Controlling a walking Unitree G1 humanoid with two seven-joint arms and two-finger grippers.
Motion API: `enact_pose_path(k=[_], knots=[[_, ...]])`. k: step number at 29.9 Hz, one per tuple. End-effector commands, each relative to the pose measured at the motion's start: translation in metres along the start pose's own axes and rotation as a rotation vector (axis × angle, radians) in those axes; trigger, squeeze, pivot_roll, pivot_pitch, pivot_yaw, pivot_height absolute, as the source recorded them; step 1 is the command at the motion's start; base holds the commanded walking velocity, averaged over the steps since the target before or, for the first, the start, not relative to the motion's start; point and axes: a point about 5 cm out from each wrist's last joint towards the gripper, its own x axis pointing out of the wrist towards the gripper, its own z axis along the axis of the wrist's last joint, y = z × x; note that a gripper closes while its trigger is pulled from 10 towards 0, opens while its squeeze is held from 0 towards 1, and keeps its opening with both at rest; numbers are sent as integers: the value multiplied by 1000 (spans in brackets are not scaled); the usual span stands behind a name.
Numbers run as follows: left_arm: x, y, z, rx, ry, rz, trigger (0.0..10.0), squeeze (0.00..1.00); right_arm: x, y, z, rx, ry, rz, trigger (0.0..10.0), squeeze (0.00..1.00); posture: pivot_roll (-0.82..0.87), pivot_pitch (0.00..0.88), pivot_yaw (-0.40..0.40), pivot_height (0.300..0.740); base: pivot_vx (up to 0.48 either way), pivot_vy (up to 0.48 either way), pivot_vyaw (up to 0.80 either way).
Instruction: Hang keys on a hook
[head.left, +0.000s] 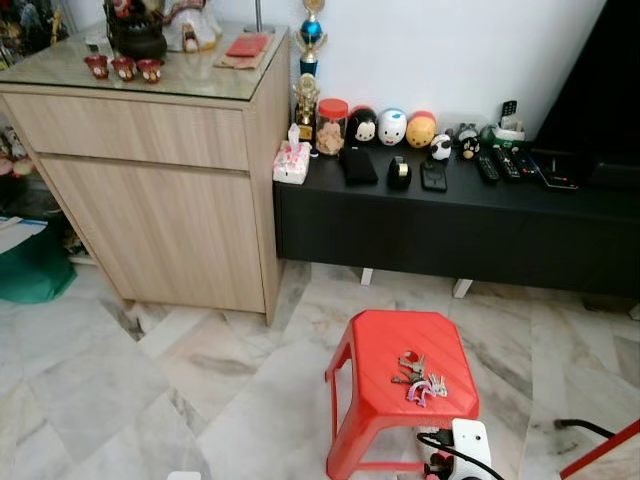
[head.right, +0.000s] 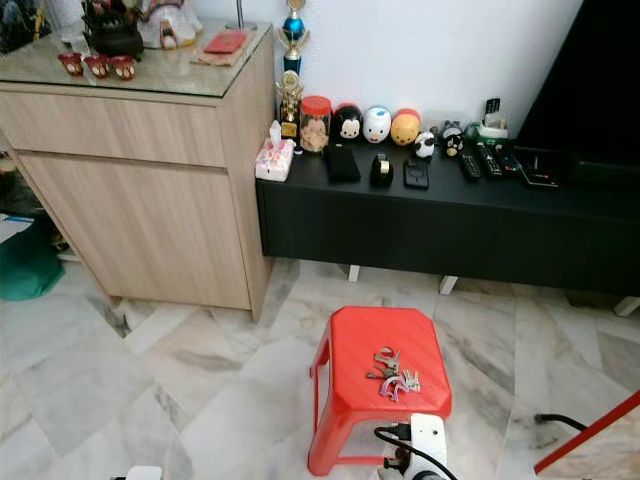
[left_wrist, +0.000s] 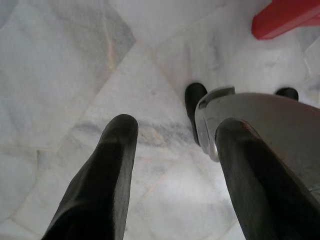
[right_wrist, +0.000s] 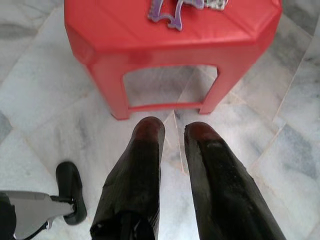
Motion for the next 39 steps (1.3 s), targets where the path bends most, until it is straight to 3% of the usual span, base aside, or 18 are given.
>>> enact_pose_path(k=[1, 23, 30, 31, 39], knots=[[-1, -2, -6, 4, 16, -9, 10000, 0, 0, -3, 0, 13, -3, -11, 10000, 0, 51, 0, -64, 740, 259, 0, 0], [-1, -2, -7, 20, 18, -12, 10000, 0, -1, -4, -1, 18, -7, -16, 10000, 0, 52, 0, -66, 740, 273, 0, 0], [-1, -2, -9, 28, 25, -14, 10000, 0, -1, -3, 0, 33, -10, -13, 10000, 0, 52, 1, -69, 740, 0, 0, 0], [-1, -2, -8, 26, 25, -15, 10000, 0, -1, -3, 0, 35, -12, -12, 10000, 1000, 52, 3, -70, 740, 0, 0, 0], [-1, -2, -8, 26, 27, -18, 10000, 0, 0, -3, 0, 39, -12, -11, 10000, 1000, 52, 8, -70, 740, 0, 0, 0]])
